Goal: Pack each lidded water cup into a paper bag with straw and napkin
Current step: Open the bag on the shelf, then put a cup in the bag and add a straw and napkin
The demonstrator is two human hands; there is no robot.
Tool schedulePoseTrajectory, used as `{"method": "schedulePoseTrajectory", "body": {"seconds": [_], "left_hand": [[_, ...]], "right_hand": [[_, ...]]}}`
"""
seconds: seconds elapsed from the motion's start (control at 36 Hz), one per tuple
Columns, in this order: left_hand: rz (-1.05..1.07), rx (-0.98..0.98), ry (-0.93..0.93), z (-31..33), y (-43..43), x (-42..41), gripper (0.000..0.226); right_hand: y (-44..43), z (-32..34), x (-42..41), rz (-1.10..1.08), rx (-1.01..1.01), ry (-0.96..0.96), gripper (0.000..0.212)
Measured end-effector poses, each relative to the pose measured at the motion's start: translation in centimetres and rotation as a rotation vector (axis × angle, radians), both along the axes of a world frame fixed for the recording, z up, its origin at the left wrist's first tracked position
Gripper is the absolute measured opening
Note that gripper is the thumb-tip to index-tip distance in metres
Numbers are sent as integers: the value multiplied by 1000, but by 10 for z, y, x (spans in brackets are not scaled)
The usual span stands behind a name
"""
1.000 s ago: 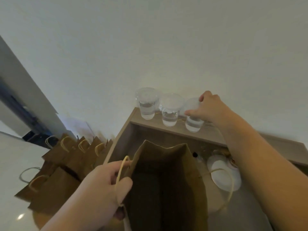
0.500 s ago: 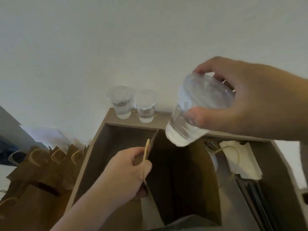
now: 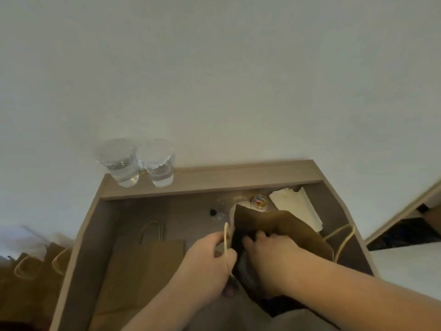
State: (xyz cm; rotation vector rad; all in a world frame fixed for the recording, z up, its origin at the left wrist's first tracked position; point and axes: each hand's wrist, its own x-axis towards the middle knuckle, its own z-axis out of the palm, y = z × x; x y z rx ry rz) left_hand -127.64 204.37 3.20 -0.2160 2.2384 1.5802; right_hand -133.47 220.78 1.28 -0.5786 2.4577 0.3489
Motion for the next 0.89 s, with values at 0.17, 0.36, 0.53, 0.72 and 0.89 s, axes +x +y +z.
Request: {"method": "schedulePoseTrajectory", "body": {"seconds": [0.17, 0.36, 0.53, 0.72, 0.89], "left_hand": [[-51, -64, 24, 0, 3, 7, 24], [11, -77, 70, -6, -2, 7, 31], [85, -108, 84, -12, -12, 4, 31], [163, -125, 128, -14, -7, 3, 34], [186, -120, 156, -11, 3, 6, 26]], "right_hand": [[-7, -27, 4, 35, -35, -33, 65], [32, 77, 16, 56, -601, 57, 34], [142, 126, 12, -364, -1599, 492, 26], [170, -70, -32, -865, -644, 264, 6], [160, -162, -20, -989, -458, 89, 14]]}}
